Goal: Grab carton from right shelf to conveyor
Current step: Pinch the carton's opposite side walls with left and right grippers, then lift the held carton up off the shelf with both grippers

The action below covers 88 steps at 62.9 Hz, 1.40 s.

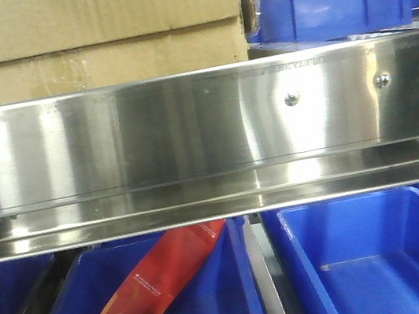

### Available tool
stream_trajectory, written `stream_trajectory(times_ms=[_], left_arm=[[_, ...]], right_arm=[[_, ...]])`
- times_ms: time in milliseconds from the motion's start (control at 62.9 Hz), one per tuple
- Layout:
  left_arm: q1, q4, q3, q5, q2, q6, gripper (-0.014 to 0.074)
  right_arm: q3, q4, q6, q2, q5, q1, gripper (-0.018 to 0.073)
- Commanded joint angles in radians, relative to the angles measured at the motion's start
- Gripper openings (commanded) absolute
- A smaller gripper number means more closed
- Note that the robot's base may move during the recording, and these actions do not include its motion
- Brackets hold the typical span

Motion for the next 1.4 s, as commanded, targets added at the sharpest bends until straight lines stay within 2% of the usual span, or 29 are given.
stream_trajectory(times_ms=[0,64,95,175,191,239,254,286,302,382,700,859,1129,1384], left_arm=[[0.003,-0.008,-0.007,-0.012,0.01,-0.007,0.04],[0.003,-0.008,-0.007,-0.012,0.012,-0.007,0.0378],[0.003,-0.008,-0.007,-0.012,0.013,-0.007,0.0353],[0.003,-0.008,-0.007,-0.019,0.013,-0.007,0.0225],[0.003,-0.008,-0.007,-0.019,0.013,-0.007,0.0193],[0.003,-0.008,-0.007,-0.019,0.013,-0.007,0.0069],[0.003,-0.008,-0.007,-0.019,0.013,-0.007,0.0031],[0.003,-0.008,-0.007,-0.019,0.013,-0.007,-0.0043],[0.003,-0.008,-0.007,-0.019,0.013,-0.007,-0.0046],[0.003,-0.011,-0.007,-0.019,0.013,-0.007,0.0012],[0.003,-0.069,-0.101,0.058,-0.051,-0.007,-0.0007],[-0.024,-0.07,-0.133,0.128,-0.128,-0.005,-0.0007],[-0.134,-0.049,-0.102,0.128,-0.233,-0.007,-0.0007],[-0.27,-0.036,0.073,0.128,-0.342,-0.06,-0.0007]], right_arm=[[-0.012,0.002,0.0,0.004,-0.012,0.0,0.0519],[-0.012,0.002,0.0,0.013,-0.012,0.0,0.0418],[-0.012,0.002,0.0,0.015,-0.012,0.0,0.0333],[-0.012,0.002,0.0,0.015,-0.012,0.0,0.0118],[-0.012,0.002,0.0,0.015,-0.012,0.0,0.0048],[-0.012,0.002,0.0,0.015,-0.012,0.0,-0.0088],[-0.012,0.002,0.0,0.013,-0.012,0.0,-0.0105],[-0.012,0.002,0.0,0.013,-0.012,0.0,-0.0078],[-0.012,0.002,0.0,0.013,-0.012,0.0,-0.0061],[-0.012,0.002,0.0,0.013,-0.012,0.0,-0.0063],[-0.012,-0.001,0.0,-0.094,-0.012,0.0,-0.0066],[-0.012,-0.001,0.0,-0.19,-0.012,0.0,-0.0066],[0.06,-0.014,0.0,-0.341,-0.012,0.006,-0.0066],[0.256,-0.02,-0.018,-0.5,-0.012,0.014,-0.0066]])
